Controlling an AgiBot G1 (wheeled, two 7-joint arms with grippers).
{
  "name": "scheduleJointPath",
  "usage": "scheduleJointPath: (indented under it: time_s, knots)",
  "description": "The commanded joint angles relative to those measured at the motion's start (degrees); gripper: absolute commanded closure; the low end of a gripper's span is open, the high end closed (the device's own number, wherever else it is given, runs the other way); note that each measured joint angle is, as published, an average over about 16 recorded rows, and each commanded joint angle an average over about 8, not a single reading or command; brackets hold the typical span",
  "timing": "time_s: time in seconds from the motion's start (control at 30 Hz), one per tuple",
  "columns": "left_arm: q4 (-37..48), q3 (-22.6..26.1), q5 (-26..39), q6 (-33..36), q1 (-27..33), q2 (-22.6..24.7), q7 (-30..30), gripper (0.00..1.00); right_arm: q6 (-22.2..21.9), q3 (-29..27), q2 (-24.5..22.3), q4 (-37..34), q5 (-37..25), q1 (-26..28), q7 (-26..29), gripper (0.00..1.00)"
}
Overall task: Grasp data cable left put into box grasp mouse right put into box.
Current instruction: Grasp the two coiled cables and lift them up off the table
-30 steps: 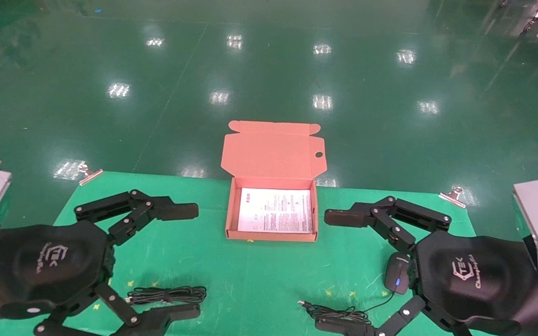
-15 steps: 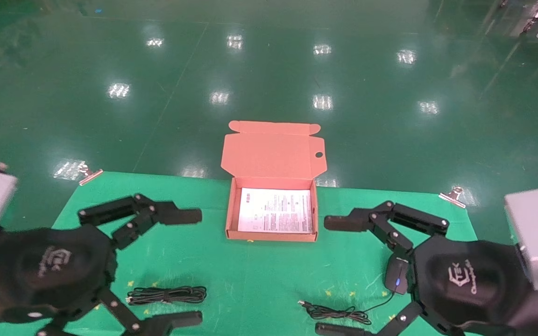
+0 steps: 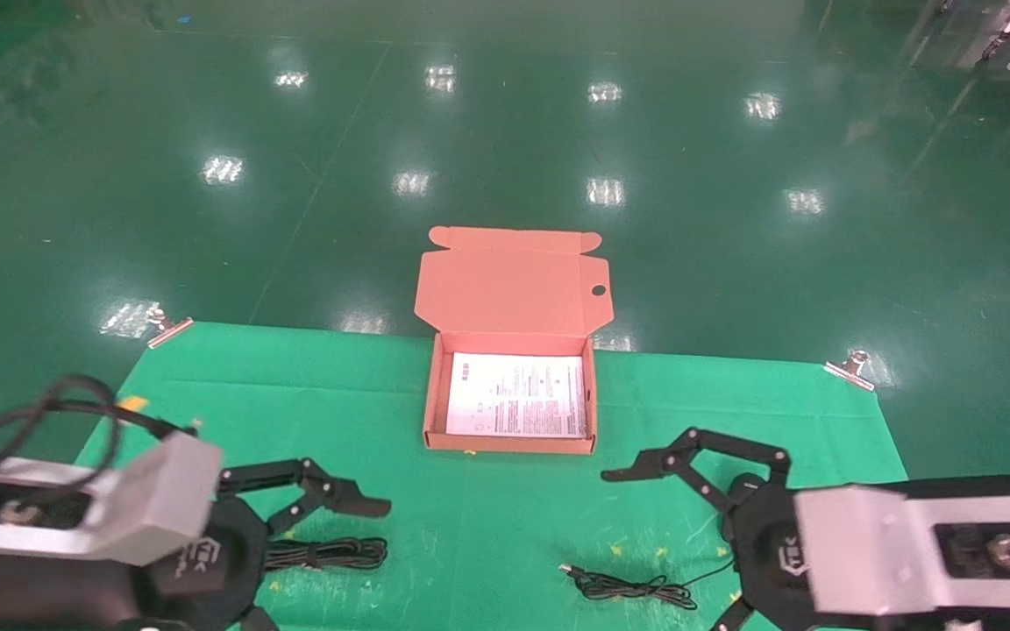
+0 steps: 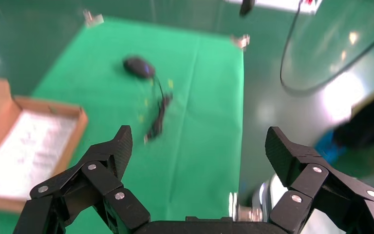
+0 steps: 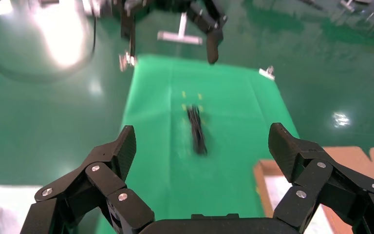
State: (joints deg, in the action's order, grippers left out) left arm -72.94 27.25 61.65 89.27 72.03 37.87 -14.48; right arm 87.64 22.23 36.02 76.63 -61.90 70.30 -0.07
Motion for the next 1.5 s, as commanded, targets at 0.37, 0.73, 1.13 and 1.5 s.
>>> scheduleJointPath:
  time_s: [0.37,0.73,1.13,1.5]
  knots:
    - [0.98,9.93,15.03,0.91,8.26,4.16,1.02,0.00,0.35,7.87,3.04,0.63,-16.98,7.12,-10.26,0.00]
    - [0.51,20.43,32.81,-1.15,13.74,10.58,0.38,0.00,-4.19,15.00,7.18,0.84,-34.06,7.84,-17.58,0.00]
    - [2.69,25.36,46.74,-7.74,12.25,15.97,-2.82,0.00,-9.84,18.63,10.52,-0.06,-44.85,4.36,-13.60,0.00]
    - [15.06,25.60,50.37,-13.71,11.38,20.13,-4.95,0.00,-13.82,18.19,12.98,-5.66,-46.42,1.75,-6.25,0.00]
